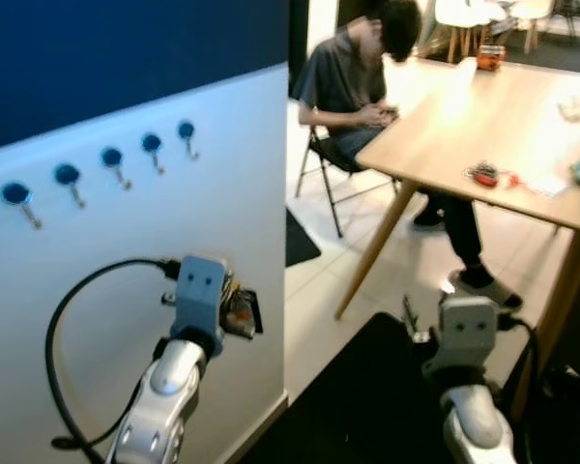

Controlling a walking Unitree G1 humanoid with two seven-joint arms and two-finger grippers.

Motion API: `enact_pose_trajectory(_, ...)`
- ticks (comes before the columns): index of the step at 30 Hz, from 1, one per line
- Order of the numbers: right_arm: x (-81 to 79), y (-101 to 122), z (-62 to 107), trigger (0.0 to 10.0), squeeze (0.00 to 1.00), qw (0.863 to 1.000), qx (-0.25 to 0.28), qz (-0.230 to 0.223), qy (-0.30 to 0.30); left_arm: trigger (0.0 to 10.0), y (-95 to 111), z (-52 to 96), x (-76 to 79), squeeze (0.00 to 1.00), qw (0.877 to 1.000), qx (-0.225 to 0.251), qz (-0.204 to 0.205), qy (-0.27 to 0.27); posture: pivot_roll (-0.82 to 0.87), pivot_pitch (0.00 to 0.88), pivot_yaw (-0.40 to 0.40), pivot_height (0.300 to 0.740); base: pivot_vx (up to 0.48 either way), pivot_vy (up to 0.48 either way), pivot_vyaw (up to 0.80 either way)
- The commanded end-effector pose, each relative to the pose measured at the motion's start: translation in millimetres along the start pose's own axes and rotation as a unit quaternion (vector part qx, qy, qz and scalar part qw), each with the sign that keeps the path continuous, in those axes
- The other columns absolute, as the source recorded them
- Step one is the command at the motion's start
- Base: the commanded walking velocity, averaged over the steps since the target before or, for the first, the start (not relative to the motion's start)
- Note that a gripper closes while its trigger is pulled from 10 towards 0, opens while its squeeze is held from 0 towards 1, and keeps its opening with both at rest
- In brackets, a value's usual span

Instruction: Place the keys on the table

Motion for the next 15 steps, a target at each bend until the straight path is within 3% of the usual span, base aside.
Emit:
enact_pose_trajectory(1,1.7,-4.8,3.1,10.0,0.00,1.000,-0.010,0.003,-0.002,10.0,-2.4,1.1,1.9,0.00,1.000,-0.003,-0.001,-0.002,-0.03,0.177,0.086,0.740,0.000,0.000,-0.54)
enact_pose_trajectory(15,1.0,-4.7,3.5,10.0,0.00,1.000,-0.010,0.003,-0.001,10.0,-1.6,0.8,2.4,0.00,1.000,-0.002,-0.001,-0.003,-0.03,0.181,0.087,0.740,0.000,0.000,-0.55)
Point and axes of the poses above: a point about 5 cm out from each wrist's last joint towards the gripper, its own z axis pointing back from the gripper into the wrist, its own y axis along the axis of the wrist's last joint, x = y × z, the point moved 3 cm from there along -z, pointing out of the wrist towards the gripper, and after that the axes turned 2 degrees about -z, right-handed, at the moved point
